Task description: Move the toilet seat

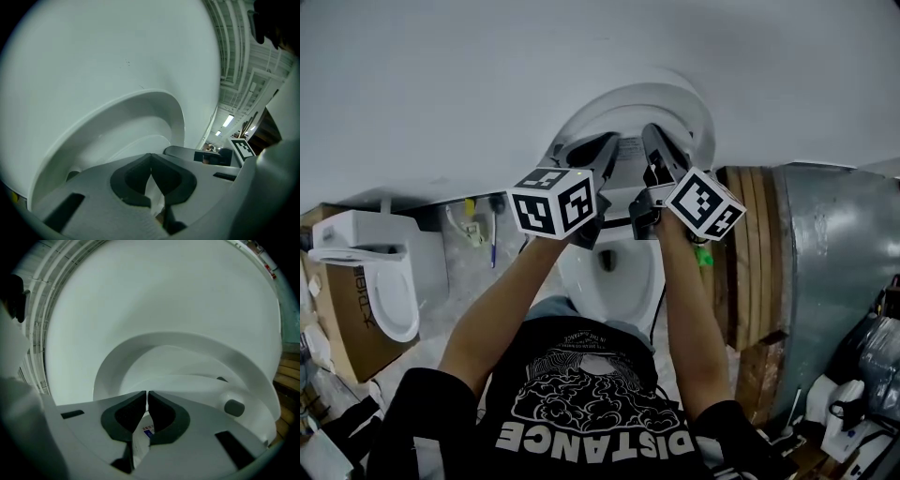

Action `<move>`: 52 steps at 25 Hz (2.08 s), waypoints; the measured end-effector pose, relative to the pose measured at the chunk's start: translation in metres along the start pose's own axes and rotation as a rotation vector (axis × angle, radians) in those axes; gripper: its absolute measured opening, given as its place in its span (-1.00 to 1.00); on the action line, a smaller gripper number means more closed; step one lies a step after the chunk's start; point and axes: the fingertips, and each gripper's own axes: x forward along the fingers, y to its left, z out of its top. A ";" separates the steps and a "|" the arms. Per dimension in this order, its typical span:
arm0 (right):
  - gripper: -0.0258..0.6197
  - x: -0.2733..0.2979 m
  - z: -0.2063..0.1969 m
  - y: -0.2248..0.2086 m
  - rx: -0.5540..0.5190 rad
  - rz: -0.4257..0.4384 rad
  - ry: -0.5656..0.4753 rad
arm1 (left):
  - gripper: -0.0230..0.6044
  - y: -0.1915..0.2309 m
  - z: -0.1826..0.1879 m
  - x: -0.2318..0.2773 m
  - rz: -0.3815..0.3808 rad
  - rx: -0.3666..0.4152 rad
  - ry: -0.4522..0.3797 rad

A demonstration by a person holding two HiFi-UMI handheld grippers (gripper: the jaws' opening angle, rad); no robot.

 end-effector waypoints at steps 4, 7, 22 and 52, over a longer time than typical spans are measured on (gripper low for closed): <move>-0.83 0.002 0.001 -0.001 0.016 0.012 -0.002 | -0.88 0.001 0.001 0.002 -0.004 0.014 -0.007; -0.83 0.001 0.000 0.000 0.016 0.014 0.006 | -0.88 0.000 0.000 0.002 0.003 0.029 -0.009; -0.83 -0.058 -0.024 0.028 -0.283 0.050 0.108 | -0.88 -0.041 -0.033 -0.025 0.099 0.135 0.006; -0.86 -0.230 -0.081 0.051 -0.603 0.090 0.185 | -0.89 -0.163 -0.125 -0.114 0.232 0.317 -0.029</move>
